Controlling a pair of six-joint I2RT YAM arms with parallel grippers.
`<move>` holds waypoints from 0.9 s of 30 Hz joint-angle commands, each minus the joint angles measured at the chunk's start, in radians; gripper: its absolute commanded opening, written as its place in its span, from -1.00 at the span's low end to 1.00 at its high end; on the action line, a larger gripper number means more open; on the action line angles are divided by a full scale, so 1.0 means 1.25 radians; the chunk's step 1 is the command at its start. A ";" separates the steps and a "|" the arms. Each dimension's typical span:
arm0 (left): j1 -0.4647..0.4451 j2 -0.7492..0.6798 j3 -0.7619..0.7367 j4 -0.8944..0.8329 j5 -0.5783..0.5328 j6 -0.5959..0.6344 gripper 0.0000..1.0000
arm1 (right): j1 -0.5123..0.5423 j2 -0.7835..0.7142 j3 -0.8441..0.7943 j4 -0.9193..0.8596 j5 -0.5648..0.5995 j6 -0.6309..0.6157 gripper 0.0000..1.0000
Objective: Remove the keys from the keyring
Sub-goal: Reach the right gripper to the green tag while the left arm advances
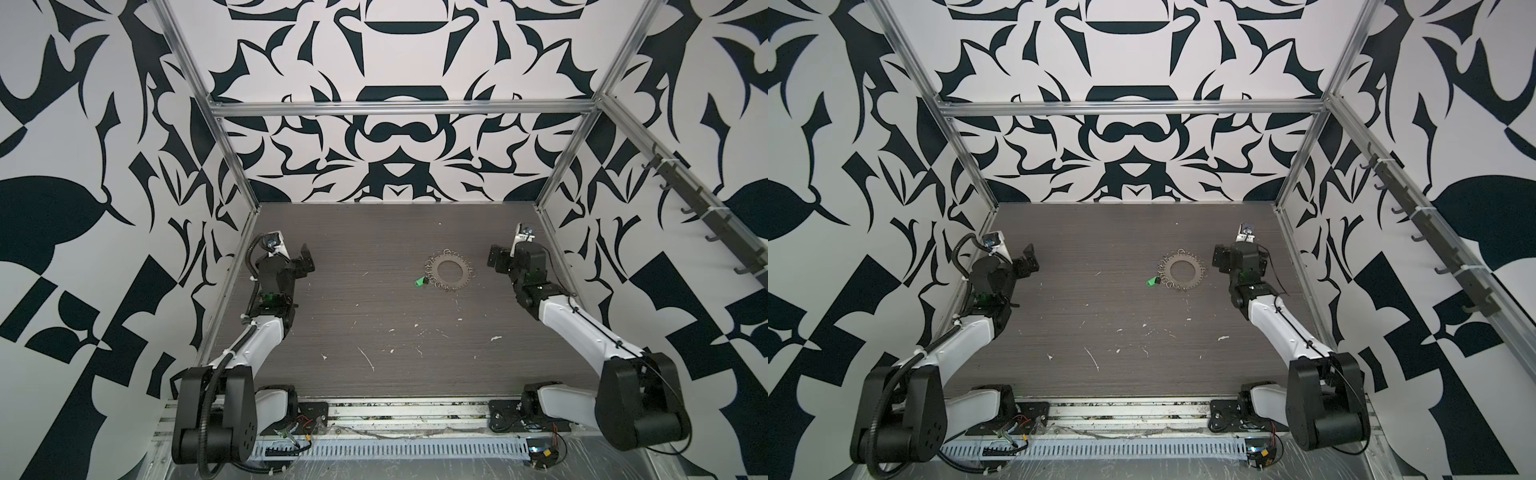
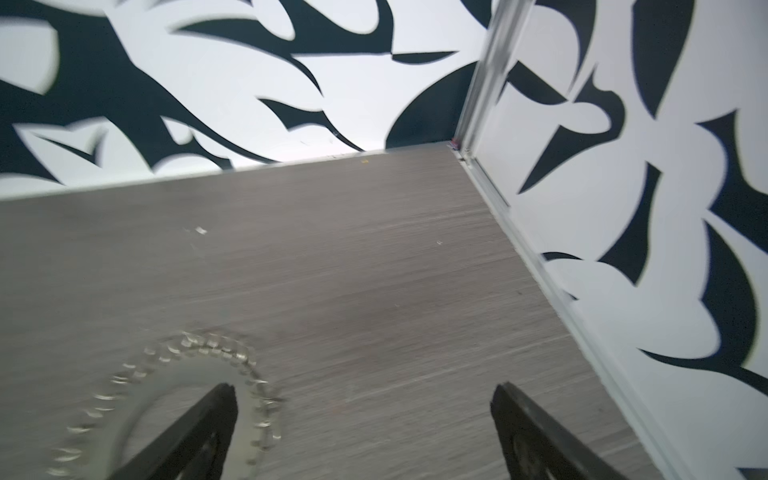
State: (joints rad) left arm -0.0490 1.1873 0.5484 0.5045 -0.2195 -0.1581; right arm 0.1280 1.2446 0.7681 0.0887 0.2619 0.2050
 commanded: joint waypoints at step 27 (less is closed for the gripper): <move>-0.284 0.163 0.069 -0.199 0.127 -0.177 0.95 | 0.245 0.485 0.431 -0.378 -0.306 0.225 0.18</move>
State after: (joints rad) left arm -0.4000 1.3796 0.6098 0.2493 -0.0830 -0.3489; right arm 0.4156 1.8481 1.2621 -0.3515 -0.1032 0.4717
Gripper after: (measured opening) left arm 0.976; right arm 0.595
